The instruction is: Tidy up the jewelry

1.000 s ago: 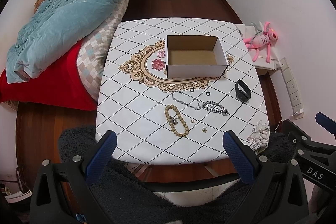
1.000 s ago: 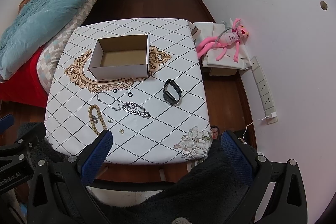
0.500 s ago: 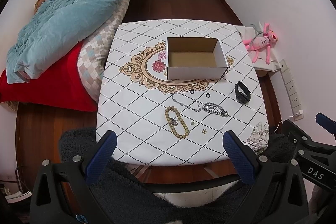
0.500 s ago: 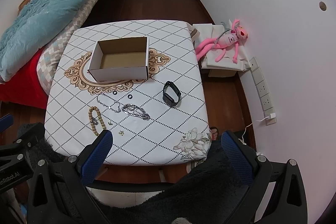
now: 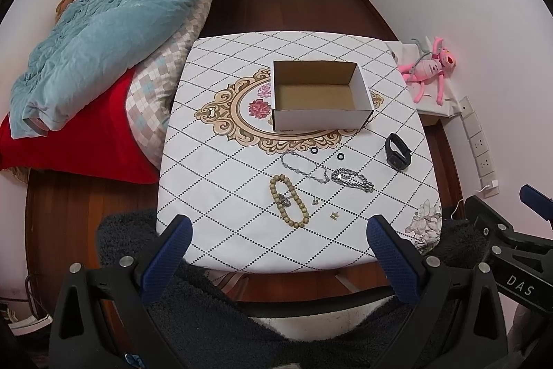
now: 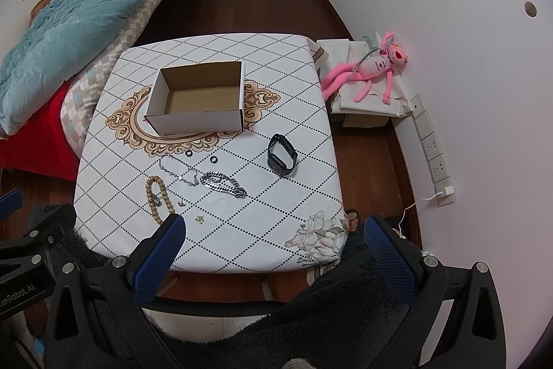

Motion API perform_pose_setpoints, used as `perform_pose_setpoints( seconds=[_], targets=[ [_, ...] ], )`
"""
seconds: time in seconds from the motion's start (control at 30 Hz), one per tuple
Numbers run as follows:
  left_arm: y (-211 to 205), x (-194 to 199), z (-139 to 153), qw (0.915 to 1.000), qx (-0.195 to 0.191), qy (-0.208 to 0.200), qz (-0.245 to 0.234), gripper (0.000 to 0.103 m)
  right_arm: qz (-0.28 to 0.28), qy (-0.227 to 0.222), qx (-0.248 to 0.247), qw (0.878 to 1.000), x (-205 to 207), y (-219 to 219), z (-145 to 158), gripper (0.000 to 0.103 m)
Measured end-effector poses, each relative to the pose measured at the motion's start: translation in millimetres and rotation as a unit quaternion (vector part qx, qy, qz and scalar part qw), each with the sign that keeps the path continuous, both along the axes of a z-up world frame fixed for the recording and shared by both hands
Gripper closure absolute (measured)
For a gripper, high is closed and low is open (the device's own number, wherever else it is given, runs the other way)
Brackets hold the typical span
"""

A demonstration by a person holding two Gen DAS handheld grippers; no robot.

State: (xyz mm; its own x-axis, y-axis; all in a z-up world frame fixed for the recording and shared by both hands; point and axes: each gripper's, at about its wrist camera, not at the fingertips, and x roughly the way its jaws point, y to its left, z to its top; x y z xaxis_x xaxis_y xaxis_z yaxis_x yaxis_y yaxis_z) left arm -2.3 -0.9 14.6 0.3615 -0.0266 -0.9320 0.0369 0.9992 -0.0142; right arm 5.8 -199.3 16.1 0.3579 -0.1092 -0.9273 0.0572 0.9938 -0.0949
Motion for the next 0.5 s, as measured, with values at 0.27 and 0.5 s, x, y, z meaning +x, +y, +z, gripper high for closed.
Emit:
perform_pose_setpoints(
  seconds=[0.27,0.5],
  targets=[
    [-1.9,0.4,-2.7,1.0,-0.001,0.002,-0.001,0.0,-0.001,0.0,0.0,1.0,0.2,-0.8,1.4,0.0],
    [-2.4,0.7,-2.5,1.0,-0.001,0.002,-0.002,0.0,0.001,-0.002,-0.001,1.0,-0.7,0.0,2.8,0.0]
  ],
)
